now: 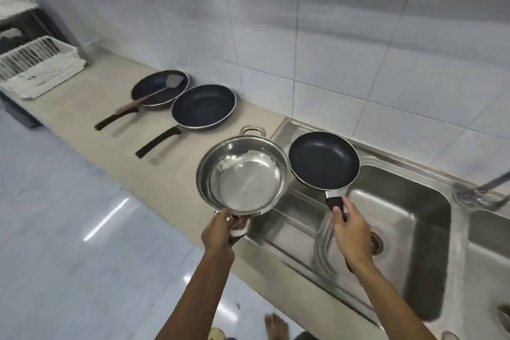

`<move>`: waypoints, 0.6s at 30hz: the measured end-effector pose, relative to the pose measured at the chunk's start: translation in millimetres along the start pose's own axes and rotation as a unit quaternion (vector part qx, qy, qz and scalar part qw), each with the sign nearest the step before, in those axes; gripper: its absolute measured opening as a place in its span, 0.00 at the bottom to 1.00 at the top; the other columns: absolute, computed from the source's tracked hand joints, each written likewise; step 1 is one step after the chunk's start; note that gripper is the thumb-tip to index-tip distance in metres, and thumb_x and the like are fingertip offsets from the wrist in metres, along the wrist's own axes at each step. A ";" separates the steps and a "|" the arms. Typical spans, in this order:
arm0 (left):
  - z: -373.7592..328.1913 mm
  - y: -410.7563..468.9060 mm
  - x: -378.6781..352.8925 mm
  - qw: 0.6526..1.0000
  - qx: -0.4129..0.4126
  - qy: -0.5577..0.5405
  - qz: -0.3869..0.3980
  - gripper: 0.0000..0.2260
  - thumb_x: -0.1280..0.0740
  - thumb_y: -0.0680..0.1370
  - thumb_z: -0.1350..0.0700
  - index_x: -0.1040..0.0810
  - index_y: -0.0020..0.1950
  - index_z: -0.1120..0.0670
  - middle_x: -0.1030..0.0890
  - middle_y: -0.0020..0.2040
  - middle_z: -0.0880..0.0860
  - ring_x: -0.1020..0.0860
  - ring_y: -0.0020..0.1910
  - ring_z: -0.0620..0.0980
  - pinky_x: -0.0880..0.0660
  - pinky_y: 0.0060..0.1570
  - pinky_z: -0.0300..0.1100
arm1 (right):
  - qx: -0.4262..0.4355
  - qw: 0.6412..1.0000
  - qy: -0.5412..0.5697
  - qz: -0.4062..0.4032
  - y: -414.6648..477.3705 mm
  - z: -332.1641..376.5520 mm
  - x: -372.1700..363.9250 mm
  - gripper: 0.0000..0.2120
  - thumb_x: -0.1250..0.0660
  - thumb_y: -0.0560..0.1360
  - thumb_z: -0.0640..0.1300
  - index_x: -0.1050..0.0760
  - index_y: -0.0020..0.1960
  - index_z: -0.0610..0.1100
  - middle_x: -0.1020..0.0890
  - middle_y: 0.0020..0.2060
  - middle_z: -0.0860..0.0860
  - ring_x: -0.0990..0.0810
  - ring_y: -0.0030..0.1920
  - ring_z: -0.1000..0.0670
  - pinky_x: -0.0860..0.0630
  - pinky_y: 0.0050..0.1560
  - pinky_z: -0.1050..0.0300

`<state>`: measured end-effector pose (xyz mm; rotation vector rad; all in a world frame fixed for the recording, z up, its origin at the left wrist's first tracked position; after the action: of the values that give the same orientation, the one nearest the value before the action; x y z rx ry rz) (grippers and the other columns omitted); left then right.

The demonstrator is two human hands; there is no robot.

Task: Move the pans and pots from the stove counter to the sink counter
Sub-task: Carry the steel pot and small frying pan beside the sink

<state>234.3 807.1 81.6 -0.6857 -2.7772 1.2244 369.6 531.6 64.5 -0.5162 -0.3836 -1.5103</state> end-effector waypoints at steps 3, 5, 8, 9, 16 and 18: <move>-21.8 29.3 -21.0 0.999 0.009 0.040 0.009 0.12 0.24 0.68 0.62 0.17 0.50 0.62 0.14 0.50 0.66 0.15 0.52 0.62 0.19 0.52 0.53 | -0.024 0.999 0.002 -0.023 11.9 1.7 -15.3 0.20 0.37 0.82 0.46 0.29 0.73 0.46 0.13 0.53 0.41 0.17 0.55 0.39 0.23 0.55 0.47; -34.5 47.9 -32.6 0.999 0.008 0.048 0.024 0.12 0.24 0.69 0.62 0.18 0.51 0.62 0.14 0.49 0.66 0.14 0.50 0.61 0.21 0.48 0.51 | -0.043 0.999 -0.003 -0.029 18.5 1.3 -26.3 0.21 0.38 0.82 0.47 0.30 0.74 0.47 0.13 0.51 0.41 0.17 0.55 0.40 0.23 0.54 0.48; -52.7 78.7 -45.7 0.996 0.023 0.074 0.046 0.13 0.27 0.70 0.63 0.20 0.53 0.62 0.14 0.48 0.67 0.14 0.45 0.58 0.19 0.44 0.48 | -0.075 0.996 0.011 -0.044 23.6 2.8 -46.9 0.21 0.38 0.82 0.46 0.30 0.74 0.48 0.14 0.54 0.43 0.16 0.54 0.41 0.22 0.56 0.46; -59.0 87.4 -48.5 0.995 0.029 0.079 0.053 0.13 0.27 0.70 0.64 0.20 0.54 0.63 0.14 0.46 0.67 0.14 0.41 0.56 0.19 0.40 0.45 | -0.086 0.995 0.016 -0.047 23.3 5.2 -53.6 0.21 0.38 0.82 0.46 0.30 0.74 0.48 0.14 0.54 0.43 0.16 0.54 0.41 0.21 0.57 0.45; -103.5 152.6 -53.7 0.984 0.051 0.140 0.098 0.10 0.26 0.70 0.61 0.19 0.50 0.59 0.14 0.43 0.64 0.15 0.41 0.54 0.18 0.47 0.50 | -0.160 0.979 0.033 -0.119 24.4 25.7 -118.2 0.18 0.38 0.81 0.44 0.27 0.70 0.47 0.14 0.48 0.44 0.17 0.49 0.40 0.23 0.51 0.48; -115.5 166.4 -53.7 0.982 0.055 0.146 0.110 0.11 0.25 0.70 0.60 0.19 0.50 0.59 0.13 0.41 0.63 0.14 0.43 0.54 0.18 0.41 0.46 | -0.177 0.972 0.051 -0.143 24.2 36.7 -137.2 0.17 0.38 0.81 0.44 0.26 0.69 0.49 0.14 0.46 0.46 0.17 0.47 0.40 0.23 0.49 0.48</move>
<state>369.3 964.4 51.2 -1.0893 -2.4287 1.1875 391.7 666.4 18.7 -0.6813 -0.1080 -1.8915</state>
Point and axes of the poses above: each hand's wrist, its own y-axis towards the middle knuckle, its own x-axis out of the back of the hand, z = x × y, the point moved 4 cm from there along y, towards the middle knuckle
